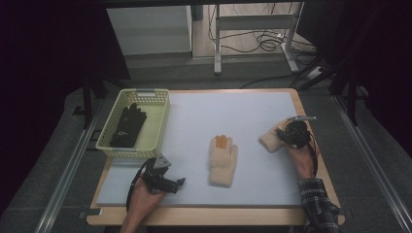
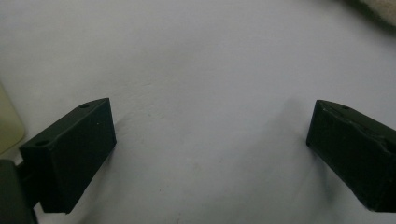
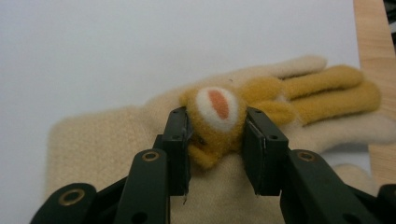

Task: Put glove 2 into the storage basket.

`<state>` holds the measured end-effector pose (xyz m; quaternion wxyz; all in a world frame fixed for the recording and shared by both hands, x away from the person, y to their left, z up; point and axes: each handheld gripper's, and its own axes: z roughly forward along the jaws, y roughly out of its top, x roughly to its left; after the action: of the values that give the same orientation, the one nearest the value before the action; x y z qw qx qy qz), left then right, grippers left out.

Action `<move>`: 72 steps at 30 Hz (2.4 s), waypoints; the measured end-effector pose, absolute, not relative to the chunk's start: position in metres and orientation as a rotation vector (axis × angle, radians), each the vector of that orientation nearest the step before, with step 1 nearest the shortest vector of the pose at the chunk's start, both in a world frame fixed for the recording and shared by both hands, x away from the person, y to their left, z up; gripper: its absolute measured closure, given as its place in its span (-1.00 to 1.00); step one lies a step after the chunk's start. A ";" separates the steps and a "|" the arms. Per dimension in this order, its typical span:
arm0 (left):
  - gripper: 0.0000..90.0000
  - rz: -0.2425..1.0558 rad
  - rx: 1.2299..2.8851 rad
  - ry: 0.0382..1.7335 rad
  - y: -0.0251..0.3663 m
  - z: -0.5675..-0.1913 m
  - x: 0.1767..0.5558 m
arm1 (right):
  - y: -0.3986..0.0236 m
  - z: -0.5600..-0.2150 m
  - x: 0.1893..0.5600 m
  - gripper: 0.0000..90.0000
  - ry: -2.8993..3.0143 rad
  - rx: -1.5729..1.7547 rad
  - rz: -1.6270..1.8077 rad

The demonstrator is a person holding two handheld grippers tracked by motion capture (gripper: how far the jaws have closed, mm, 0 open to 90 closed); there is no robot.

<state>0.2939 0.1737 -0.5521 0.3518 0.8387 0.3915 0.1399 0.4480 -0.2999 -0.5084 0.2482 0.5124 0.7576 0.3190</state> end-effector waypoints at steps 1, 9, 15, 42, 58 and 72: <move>-0.96 0.362 2.172 1.013 0.174 -0.552 0.294 | -0.300 -0.507 0.446 0.41 2.063 1.389 0.880; -0.96 0.363 2.173 1.012 0.174 -0.552 0.294 | -0.289 -0.482 0.423 0.40 2.118 1.250 0.972; -0.96 0.363 2.173 1.013 0.174 -0.552 0.294 | -0.272 -0.464 0.403 0.40 2.189 1.149 1.066; -0.96 0.365 2.173 1.011 0.174 -0.552 0.294 | -0.127 -0.476 0.358 0.32 2.623 0.582 1.115; -0.96 0.365 2.174 1.010 0.174 -0.552 0.294 | -0.150 -0.484 0.360 -0.13 2.576 0.711 1.152; -0.96 0.361 2.174 1.012 0.174 -0.552 0.294 | -0.185 -0.508 0.340 0.80 2.635 0.809 1.110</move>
<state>0.2938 0.1738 -0.5519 0.3504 0.8396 0.3909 0.1394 0.3402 -0.1850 -0.5081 0.0846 0.2712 0.8836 0.3723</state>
